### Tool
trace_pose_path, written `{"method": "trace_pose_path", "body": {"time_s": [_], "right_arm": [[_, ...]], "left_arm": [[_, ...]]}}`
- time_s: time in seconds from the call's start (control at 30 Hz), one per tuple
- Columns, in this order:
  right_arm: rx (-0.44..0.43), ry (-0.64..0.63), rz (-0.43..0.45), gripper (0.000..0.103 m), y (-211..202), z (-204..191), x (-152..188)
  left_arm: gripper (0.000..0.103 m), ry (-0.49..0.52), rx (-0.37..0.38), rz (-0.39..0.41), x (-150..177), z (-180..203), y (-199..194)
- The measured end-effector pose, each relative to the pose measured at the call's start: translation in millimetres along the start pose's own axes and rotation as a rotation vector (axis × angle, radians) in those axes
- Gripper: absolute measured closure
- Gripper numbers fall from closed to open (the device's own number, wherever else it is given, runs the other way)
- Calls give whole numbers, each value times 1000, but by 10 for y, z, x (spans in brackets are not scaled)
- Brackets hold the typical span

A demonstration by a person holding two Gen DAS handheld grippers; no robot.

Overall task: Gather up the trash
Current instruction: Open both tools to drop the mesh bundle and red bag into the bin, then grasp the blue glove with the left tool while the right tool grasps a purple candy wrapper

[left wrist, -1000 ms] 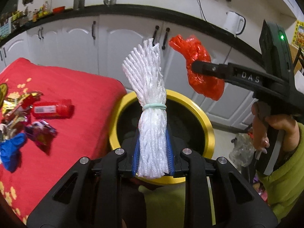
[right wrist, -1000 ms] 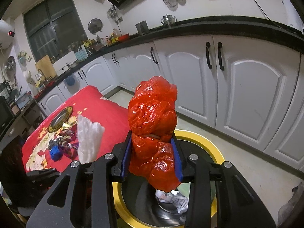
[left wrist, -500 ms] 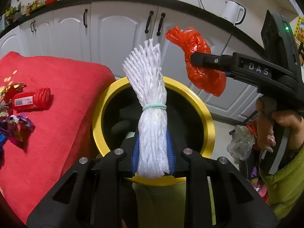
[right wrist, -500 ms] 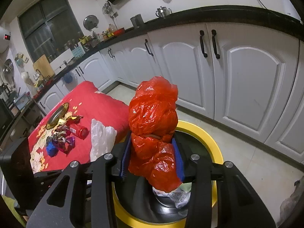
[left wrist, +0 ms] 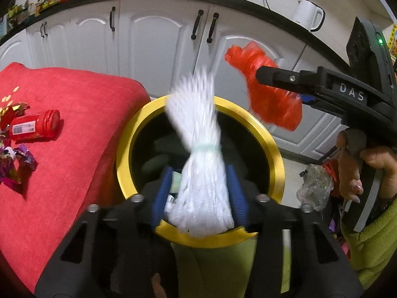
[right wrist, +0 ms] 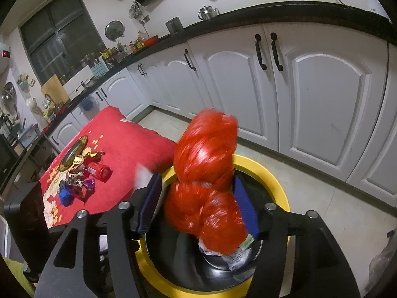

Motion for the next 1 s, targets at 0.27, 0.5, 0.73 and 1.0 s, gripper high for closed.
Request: {"method": "trace_pose_path", "body": {"time_s": [0.27,0.5,0.73,1.0], "right_arm": [[9,-13,18,39,-30,-56,-1],[-5,-45,34,38,-45,-230,-25],[-33,-88,43,37,-36,-458,-48],[-73,-140,47,36,-23,-756,-68]], "left_arm": [[14,-48,-49,34,-20,-154,-98],[11,-109,-118,87,-57,-401,-302],[11,-162,-190,154,-84,-691,-561],[11,-222,-249,219,-76,-1002,-853]]}}
Point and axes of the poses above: each gripper's, at about its wrist camera, not at the fingertips, and y roughly the way its jaws point, z to its right, x to its underside, the point moved 4 cm from there along y, roughly the way its jaws point, and after that the axes turned 15 degrees about -x, right-handed, at the moved point
